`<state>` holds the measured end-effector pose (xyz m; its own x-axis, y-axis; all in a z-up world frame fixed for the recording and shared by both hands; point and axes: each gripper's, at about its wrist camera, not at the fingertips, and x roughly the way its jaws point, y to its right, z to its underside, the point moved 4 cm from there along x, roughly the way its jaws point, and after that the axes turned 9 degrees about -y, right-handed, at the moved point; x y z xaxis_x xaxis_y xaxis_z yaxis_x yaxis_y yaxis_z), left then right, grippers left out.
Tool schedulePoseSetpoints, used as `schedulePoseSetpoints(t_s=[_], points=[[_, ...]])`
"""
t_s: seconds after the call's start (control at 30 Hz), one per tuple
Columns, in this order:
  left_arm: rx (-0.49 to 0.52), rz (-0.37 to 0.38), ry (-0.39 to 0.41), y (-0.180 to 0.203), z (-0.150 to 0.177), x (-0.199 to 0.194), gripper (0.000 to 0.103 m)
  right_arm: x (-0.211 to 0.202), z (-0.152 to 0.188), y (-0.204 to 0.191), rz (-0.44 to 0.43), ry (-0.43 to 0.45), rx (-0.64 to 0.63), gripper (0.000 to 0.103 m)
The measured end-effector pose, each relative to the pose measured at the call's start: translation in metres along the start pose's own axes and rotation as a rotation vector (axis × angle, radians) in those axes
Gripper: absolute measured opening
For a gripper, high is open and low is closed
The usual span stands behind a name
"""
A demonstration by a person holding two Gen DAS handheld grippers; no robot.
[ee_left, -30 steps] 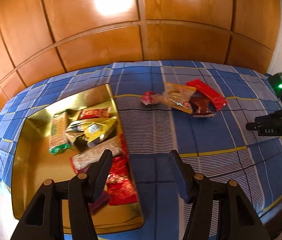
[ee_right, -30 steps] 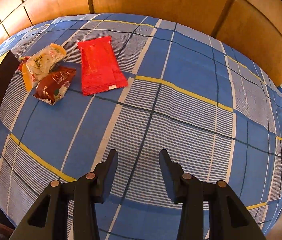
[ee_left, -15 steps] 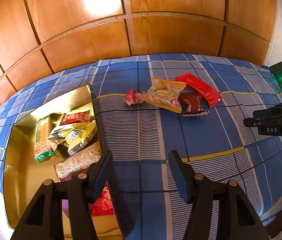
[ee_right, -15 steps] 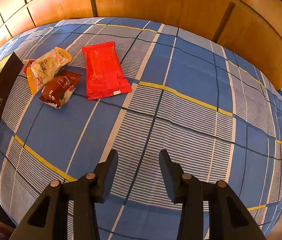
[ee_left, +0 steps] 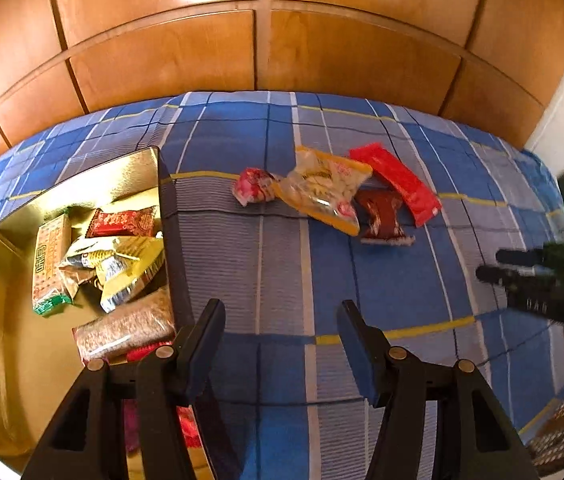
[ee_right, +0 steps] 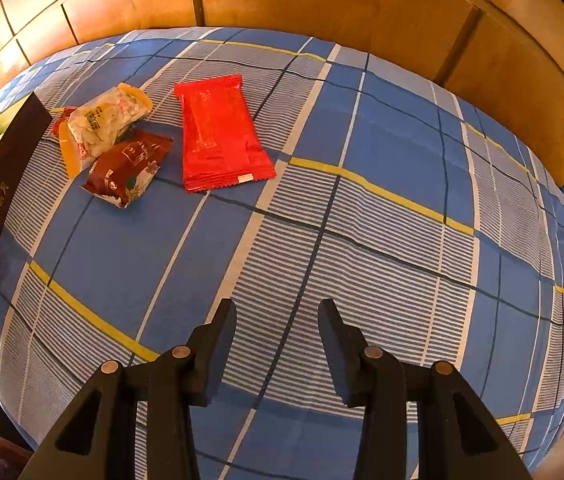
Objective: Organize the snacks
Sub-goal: 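Move both tools back from the tray toward the remaining snacks, then grasp the yellow-orange bread bag from the bedspread with the left tool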
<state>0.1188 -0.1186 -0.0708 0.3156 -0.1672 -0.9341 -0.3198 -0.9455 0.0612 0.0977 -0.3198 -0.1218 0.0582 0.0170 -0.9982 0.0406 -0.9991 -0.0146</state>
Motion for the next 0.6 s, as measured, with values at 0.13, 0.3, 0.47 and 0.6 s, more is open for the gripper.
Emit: schedulePoseSetpoints(t_s=[0.13, 0.3, 0.47, 0.6], points=[[-0.028, 0.022, -0.032, -0.007, -0.01, 0.005, 0.059, 0.0, 0.0, -0.002, -0.003, 0.001, -0.004, 0.043], [0.029, -0.011, -0.014, -0.001, -0.028, 0.007, 0.06, -0.001, 0.0, -0.005, -0.01, 0.002, -0.013, 0.043], [0.088, -0.035, -0.003, 0.012, -0.053, 0.016, 0.062, -0.002, -0.001, -0.006, -0.017, 0.006, -0.014, 0.043], [0.149, -0.069, -0.012, 0.025, -0.07, 0.029, 0.063, -0.002, 0.0, -0.006, -0.019, 0.004, -0.011, 0.043]])
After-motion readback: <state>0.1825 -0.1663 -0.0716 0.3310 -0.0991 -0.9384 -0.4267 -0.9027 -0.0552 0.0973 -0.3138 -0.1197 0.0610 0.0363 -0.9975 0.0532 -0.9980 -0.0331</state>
